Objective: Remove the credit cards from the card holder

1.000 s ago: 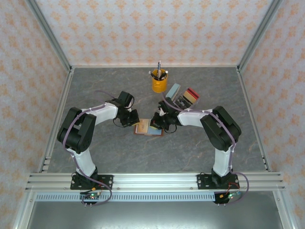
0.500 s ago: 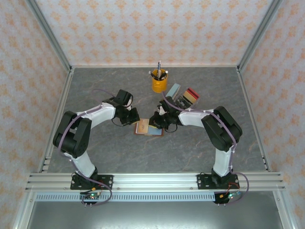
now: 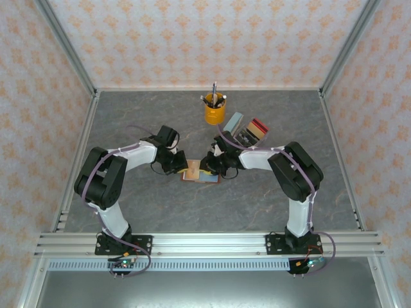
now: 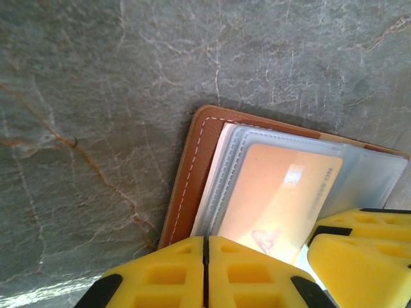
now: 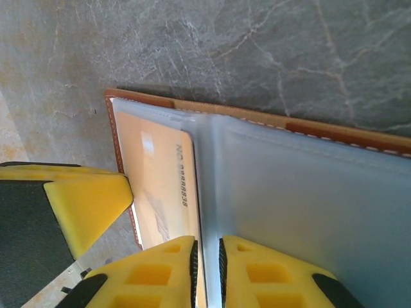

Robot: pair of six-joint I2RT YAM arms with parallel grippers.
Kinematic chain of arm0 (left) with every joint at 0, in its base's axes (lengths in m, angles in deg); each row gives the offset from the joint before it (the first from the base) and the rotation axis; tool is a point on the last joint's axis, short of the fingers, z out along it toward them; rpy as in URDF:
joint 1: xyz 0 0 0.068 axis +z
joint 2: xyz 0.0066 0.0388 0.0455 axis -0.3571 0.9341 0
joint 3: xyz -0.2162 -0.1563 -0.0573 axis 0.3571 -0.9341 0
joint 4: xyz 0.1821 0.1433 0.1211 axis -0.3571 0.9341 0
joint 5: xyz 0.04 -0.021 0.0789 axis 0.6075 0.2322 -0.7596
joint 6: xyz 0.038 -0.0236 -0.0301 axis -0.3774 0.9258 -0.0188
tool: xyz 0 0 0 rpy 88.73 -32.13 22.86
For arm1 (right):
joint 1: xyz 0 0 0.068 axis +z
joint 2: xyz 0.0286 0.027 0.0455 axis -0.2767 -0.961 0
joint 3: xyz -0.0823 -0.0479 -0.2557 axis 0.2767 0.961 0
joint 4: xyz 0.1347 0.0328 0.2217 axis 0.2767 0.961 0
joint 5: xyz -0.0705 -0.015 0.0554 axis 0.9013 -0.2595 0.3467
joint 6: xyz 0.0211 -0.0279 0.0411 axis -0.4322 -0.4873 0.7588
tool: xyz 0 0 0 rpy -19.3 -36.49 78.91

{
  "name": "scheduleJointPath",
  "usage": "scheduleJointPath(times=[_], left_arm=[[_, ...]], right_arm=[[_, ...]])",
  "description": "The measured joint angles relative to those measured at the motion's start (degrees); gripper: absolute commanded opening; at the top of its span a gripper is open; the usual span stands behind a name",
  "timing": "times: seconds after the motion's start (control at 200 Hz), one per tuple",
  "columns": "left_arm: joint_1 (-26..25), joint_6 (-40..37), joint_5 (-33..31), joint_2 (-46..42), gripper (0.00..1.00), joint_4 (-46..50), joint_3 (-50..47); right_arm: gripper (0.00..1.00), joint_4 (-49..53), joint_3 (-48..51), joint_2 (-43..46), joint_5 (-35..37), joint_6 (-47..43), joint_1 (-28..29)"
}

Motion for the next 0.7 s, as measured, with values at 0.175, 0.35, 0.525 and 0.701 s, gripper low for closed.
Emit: scheduleJointPath(times=[0.175, 0.35, 0.525, 0.701], left_arm=[[0.0, 0.7, 0.1, 0.2, 0.07, -0.3, 0.0], [0.0, 0.8, 0.1, 0.3, 0.07, -0.3, 0.0], [0.0, 0.9, 0.1, 0.3, 0.07, -0.3, 0.0], [0.0, 0.9, -0.2, 0.3, 0.14, -0.3, 0.0]], right_arm=[[0.14, -0.1, -0.6, -0.8, -0.7, 0.0, 0.3], [0.11, -0.1, -1.0, -1.3, -1.3, 0.0, 0.4], [0.04, -0.3, -1.0, -1.4, -1.5, 0.3, 0.3], [0.0, -0.3, -1.0, -1.4, -1.5, 0.6, 0.3]])
